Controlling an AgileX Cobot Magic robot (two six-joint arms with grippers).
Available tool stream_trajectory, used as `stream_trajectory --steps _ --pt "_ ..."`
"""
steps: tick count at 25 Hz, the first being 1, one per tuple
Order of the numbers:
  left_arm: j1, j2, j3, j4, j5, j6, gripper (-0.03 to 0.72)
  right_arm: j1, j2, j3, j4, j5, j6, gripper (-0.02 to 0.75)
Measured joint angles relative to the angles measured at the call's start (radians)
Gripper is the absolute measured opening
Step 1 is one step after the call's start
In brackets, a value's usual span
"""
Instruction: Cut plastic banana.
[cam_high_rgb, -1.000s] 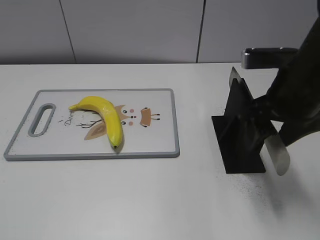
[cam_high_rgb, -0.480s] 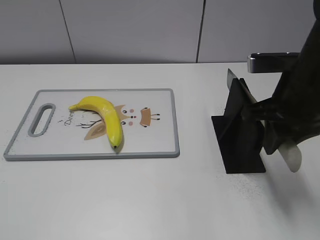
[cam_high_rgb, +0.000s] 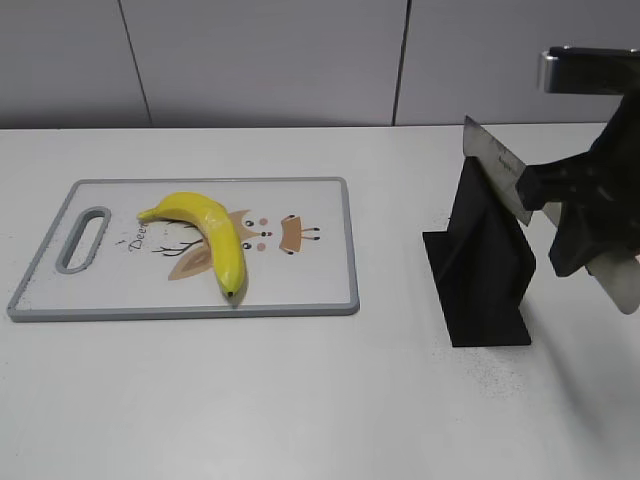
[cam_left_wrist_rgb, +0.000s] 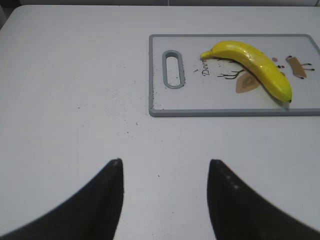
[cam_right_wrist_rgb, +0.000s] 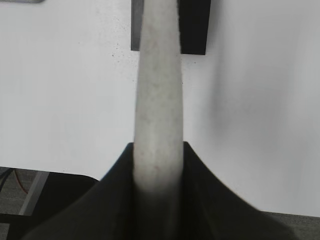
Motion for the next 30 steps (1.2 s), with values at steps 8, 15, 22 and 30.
stream_trajectory --steps 8,15,22,30 --pt "0.0 0.0 0.0 0.0 0.0 0.0 0.525 0.0 -0.055 -0.108 -0.05 0.098 0.007 0.162" --pt "0.0 0.0 0.0 0.0 0.0 0.0 0.525 0.0 -0.056 -0.292 -0.11 0.122 0.007 0.162" --pt "0.0 0.0 0.0 0.002 -0.001 0.0 0.525 0.0 -0.057 -0.392 -0.12 0.124 -0.027 0.162" --pt "0.0 0.233 -0.143 0.001 -0.077 0.086 0.525 0.0 0.011 -0.461 -0.114 0.134 -0.283 0.162"
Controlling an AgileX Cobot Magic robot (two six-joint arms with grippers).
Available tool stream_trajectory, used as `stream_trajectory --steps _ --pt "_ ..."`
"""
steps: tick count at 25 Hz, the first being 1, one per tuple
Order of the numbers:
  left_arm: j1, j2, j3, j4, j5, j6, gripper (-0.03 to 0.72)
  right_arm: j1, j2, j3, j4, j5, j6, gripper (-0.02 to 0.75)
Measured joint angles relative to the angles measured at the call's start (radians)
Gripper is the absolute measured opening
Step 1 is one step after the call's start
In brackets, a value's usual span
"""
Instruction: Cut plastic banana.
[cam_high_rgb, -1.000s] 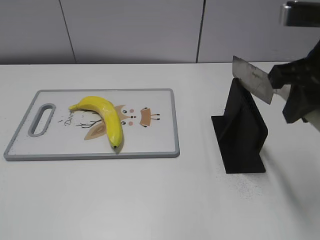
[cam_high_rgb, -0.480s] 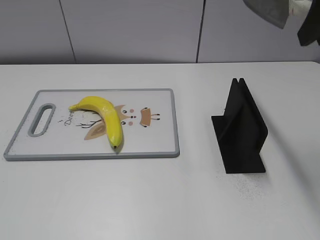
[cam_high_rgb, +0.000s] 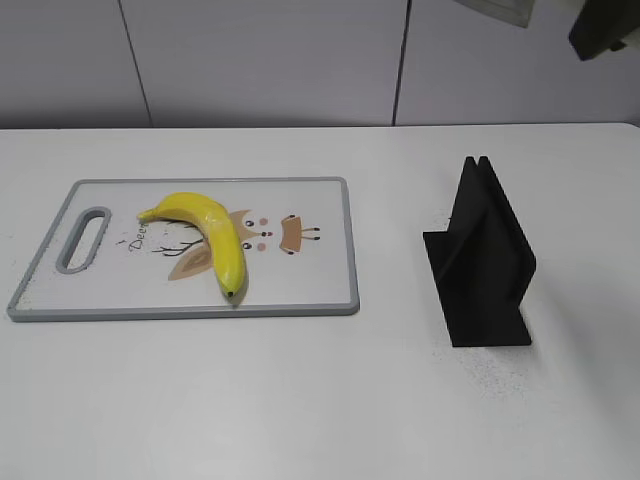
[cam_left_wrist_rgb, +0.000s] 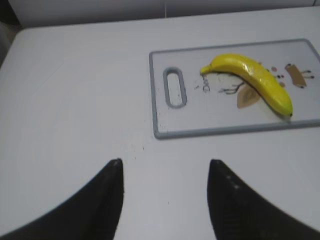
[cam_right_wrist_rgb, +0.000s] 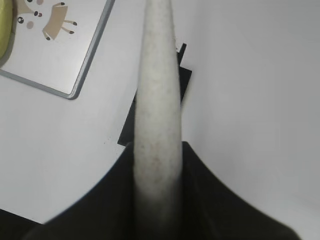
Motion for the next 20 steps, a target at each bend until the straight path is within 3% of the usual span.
stream_trajectory --steps 4,9,14,20 --pt "0.0 0.222 -0.109 -0.019 -0.114 0.071 0.525 -0.001 0.103 -0.109 0.054 0.0 -0.108 0.162" --pt "0.0 0.515 -0.283 -0.143 -0.14 0.283 0.525 -0.001 0.217 -0.229 0.102 -0.001 -0.328 0.162" --pt "0.0 0.8 -0.506 -0.364 -0.083 0.57 0.525 -0.001 0.31 -0.296 0.141 -0.001 -0.511 0.162" --pt "-0.002 1.086 -0.822 -0.399 0.063 0.78 0.525 -0.001 0.452 -0.415 0.181 -0.001 -0.691 0.162"
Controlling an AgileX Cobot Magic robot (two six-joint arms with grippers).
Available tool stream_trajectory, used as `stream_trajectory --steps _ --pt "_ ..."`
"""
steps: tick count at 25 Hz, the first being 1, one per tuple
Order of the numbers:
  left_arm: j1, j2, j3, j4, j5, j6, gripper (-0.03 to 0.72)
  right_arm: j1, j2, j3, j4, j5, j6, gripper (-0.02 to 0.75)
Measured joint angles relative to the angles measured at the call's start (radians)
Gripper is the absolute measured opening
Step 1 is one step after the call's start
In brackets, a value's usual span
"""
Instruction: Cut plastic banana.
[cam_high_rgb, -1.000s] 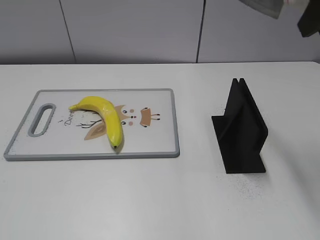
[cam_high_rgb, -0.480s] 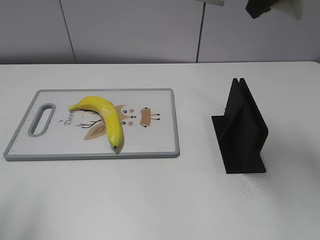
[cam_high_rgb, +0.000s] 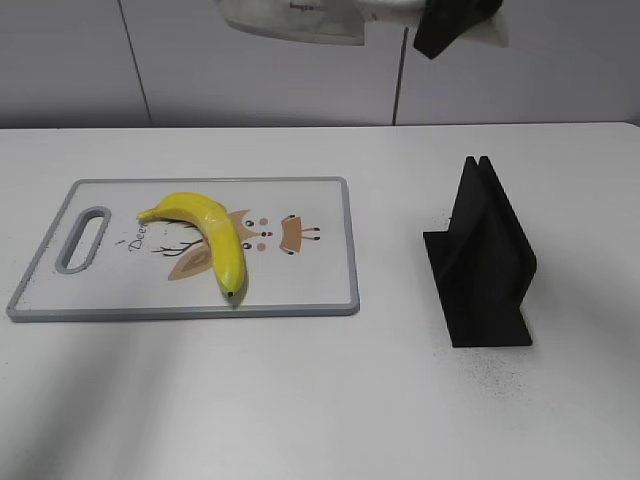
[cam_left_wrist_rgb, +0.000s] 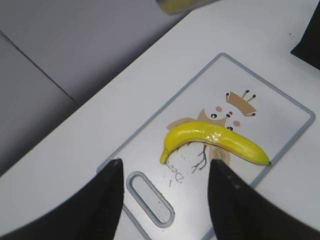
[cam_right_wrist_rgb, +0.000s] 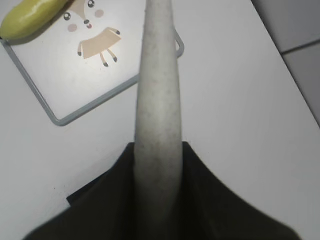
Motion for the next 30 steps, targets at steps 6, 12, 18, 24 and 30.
stream_trajectory --steps 6,12,18,24,30 --pt "-0.075 0.159 -0.176 0.034 0.039 0.125 0.525 0.022 0.132 -0.13 0.053 -0.001 -0.157 0.162" --pt "-0.185 0.255 -0.189 0.124 0.031 0.179 0.525 0.039 0.197 -0.164 0.165 -0.002 -0.354 0.162" --pt "-0.223 0.354 -0.189 0.144 0.019 0.227 0.525 0.039 0.212 -0.164 0.199 -0.002 -0.511 0.162" --pt "-0.223 0.421 -0.189 0.16 0.009 0.243 0.508 0.039 0.22 -0.164 0.241 -0.003 -0.608 0.162" --pt "-0.223 0.445 -0.189 0.16 0.001 0.244 0.416 0.039 0.221 -0.164 0.273 -0.007 -0.663 0.162"
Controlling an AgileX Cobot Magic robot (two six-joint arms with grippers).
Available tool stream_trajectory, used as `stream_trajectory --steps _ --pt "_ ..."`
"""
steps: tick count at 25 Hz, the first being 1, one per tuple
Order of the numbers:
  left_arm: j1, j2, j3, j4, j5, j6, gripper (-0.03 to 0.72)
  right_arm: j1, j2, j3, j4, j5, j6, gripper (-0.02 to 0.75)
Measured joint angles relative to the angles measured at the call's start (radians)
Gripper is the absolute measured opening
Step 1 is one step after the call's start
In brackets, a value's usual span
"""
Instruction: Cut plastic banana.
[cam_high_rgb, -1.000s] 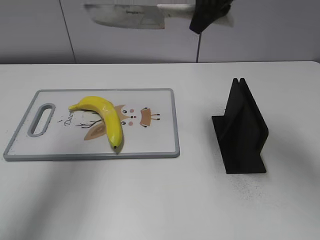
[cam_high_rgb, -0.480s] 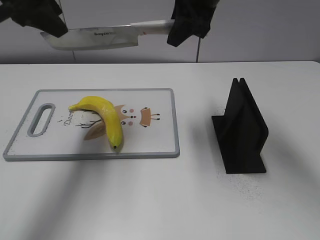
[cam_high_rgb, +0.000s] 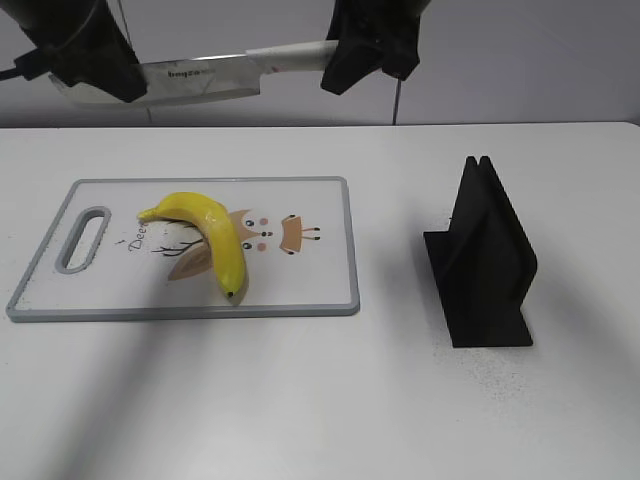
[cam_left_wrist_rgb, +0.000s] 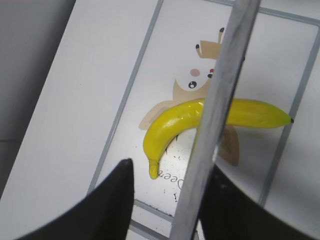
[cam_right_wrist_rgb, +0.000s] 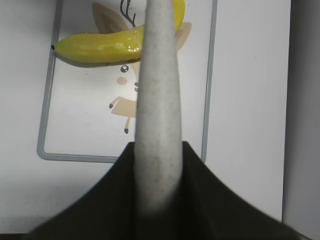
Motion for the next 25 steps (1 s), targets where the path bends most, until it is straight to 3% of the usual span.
stream_trajectory --steps 3,5,7,18,25 --pt "0.0 0.0 0.0 -0.002 0.013 0.0 0.272 0.0 0.0 0.0 0.002 -0.005 -0.001 0.162" --pt "0.0 0.0 0.0 -0.004 0.019 0.003 0.118 0.0 0.0 0.0 0.005 -0.014 -0.001 0.162" --pt "0.0 0.0 0.0 -0.003 0.024 0.013 0.05 0.0 0.0 0.0 0.006 -0.019 -0.001 0.162" --pt "-0.004 0.032 0.0 0.005 0.053 0.033 0.027 0.0 0.036 -0.005 0.019 0.002 0.063 0.162" --pt "0.003 0.194 -0.001 -0.032 0.041 0.036 0.026 0.0 0.155 -0.008 -0.027 0.01 0.088 0.162"
